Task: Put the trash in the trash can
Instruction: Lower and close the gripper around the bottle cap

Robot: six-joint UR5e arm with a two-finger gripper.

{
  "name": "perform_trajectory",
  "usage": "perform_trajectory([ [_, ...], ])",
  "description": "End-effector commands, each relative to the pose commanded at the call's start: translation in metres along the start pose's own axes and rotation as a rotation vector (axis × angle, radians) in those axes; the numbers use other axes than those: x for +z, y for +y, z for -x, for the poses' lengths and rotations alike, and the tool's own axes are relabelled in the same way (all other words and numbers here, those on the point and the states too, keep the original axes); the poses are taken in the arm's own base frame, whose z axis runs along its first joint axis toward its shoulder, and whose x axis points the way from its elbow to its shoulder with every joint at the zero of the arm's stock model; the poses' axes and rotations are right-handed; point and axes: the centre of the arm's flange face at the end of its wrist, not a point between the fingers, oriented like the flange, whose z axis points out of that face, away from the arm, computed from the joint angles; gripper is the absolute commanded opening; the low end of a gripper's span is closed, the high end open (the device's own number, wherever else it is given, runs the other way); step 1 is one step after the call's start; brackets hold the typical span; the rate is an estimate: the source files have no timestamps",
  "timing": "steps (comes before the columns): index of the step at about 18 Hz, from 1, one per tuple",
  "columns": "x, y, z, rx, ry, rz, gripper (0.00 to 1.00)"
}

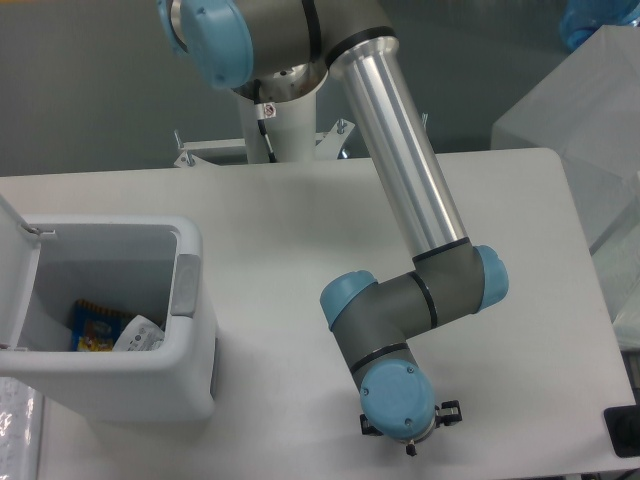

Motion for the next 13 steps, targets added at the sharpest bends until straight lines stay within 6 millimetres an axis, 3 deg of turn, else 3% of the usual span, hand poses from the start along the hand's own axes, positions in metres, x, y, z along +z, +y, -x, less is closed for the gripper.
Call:
perform_trajectory([
  [3,0.002,0.001,-0.002,0.003,0.001,0.004,0.47],
  [8,-0.004,0.001,-0.001,-0.002,0.002,-0.004,0.33],
  [13,-0.034,0.001,-0.005,0.002,0.023,-0.06,0.3],
])
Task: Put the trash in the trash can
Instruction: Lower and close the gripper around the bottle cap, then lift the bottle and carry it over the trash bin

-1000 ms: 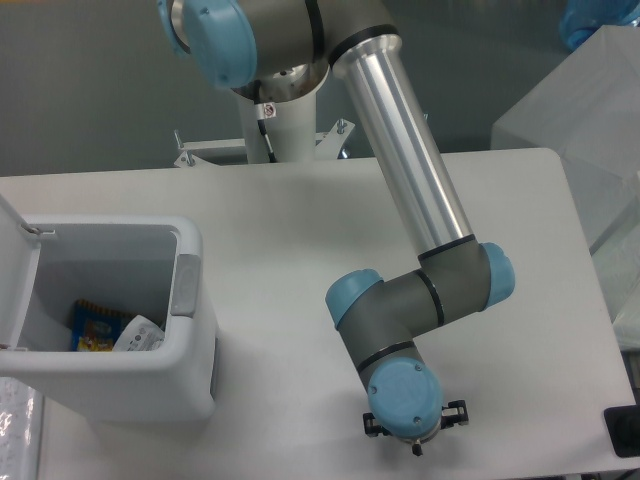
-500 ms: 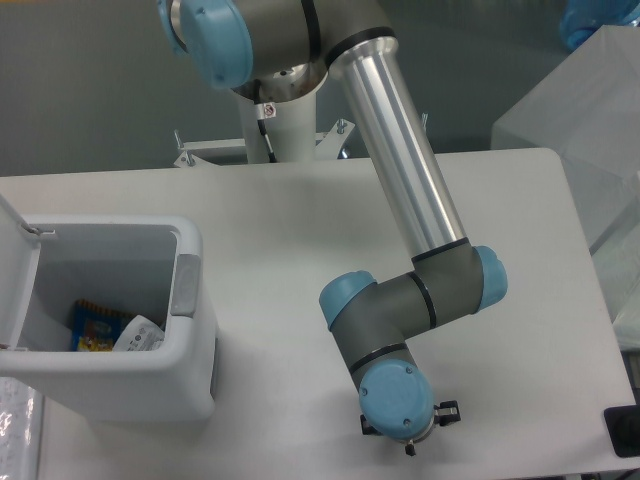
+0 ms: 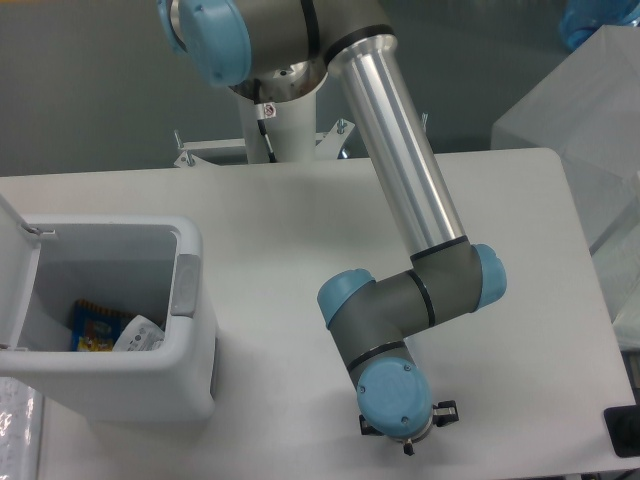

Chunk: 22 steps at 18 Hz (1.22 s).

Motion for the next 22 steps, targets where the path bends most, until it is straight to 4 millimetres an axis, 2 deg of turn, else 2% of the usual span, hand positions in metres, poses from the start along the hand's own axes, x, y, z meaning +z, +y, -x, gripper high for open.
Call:
perform_trajectory([
  [2,-0.018,0.0,-0.001,-0.004,0.038,-0.034,0.29],
  [8,-0.111,0.007,0.01,-0.024,0.193,-0.238,0.29],
  [10,-0.13,0.006,0.017,-0.04,0.219,-0.322,0.29],
  [13,-0.154,0.003,0.016,-0.034,0.247,-0.435,0.29],
  [16,-0.191,0.007,0.016,-0.021,0.283,-0.538,0.29],
  [21,-0.263,0.024,0.013,0.031,0.38,-0.715,0.29],
  [22,-0.274,0.027,0.019,0.036,0.394,-0.756,0.29],
])
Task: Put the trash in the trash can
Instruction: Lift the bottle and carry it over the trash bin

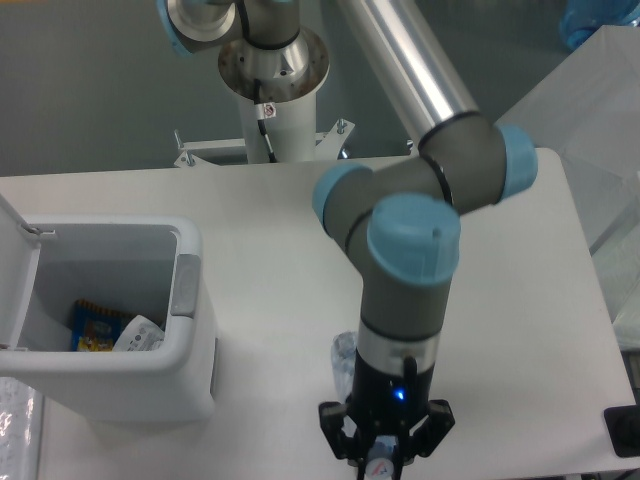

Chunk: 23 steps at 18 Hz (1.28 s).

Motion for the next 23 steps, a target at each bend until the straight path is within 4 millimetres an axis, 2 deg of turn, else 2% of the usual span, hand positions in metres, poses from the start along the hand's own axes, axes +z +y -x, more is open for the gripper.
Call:
perform_trajectory([
  [3,-0.022,-0.012,-0.001,0.02,0.047,-0.078,0.29],
  [6,-0.05,-0.022,-0.011,0.032,0.11,-0.131,0.29],
  [8,-0.067,-0.028,-0.022,0.045,0.157,-0.164,0.21],
  [10,-0.069,-0.029,-0.029,0.043,0.209,-0.177,0.13],
  [13,-0.091,-0.033,-0.047,0.058,0.234,-0.2,0.11],
  [16,-0.095,-0.035,-0.063,0.056,0.25,-0.202,0.11],
  [17,-0.101,-0.038,-0.073,0.06,0.259,-0.21,0.11],
  [18,-0.12,-0.042,-0.082,0.06,0.275,-0.231,0.11],
  [19,-0.131,-0.044,-0.089,0.058,0.302,-0.245,0.11],
  [21,-0.141,-0.046,-0.097,0.044,0.355,-0.26,0.11],
  [23,-0.16,-0.045,-0.108,0.034,0.368,-0.271,0.1],
])
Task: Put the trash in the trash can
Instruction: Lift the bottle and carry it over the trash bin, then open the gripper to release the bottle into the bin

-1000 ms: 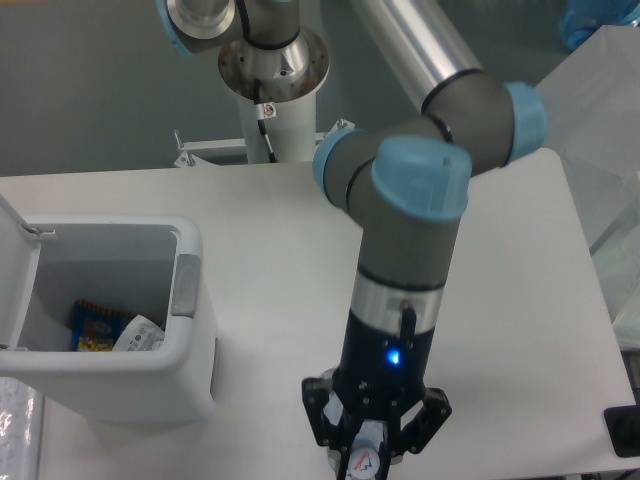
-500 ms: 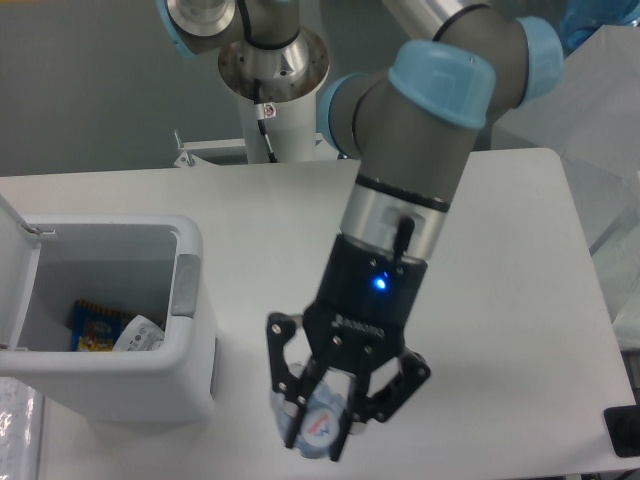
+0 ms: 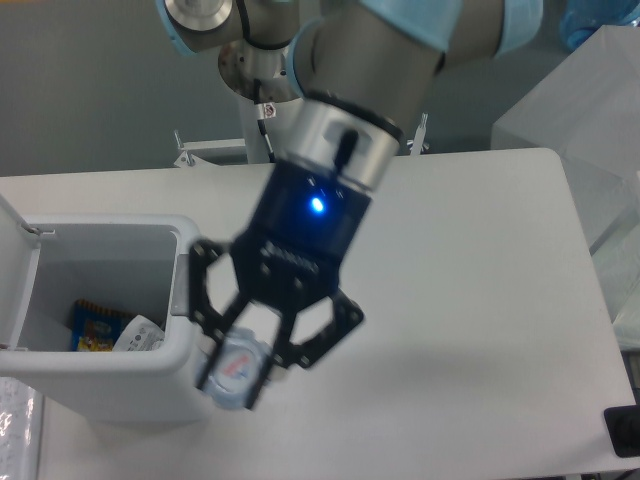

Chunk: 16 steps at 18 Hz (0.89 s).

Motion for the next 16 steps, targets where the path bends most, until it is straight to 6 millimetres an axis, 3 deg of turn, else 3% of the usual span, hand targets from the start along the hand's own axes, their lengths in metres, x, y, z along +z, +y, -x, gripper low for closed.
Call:
perform_trajectory([
  [7,-0.011,0.01,-0.066,0.029,0.045,0.013,0.1],
  [14,0.009,0.035,-0.074,0.028,0.076,0.059,0.11],
  [16,0.017,0.046,-0.074,0.043,0.085,0.078,0.19],
])
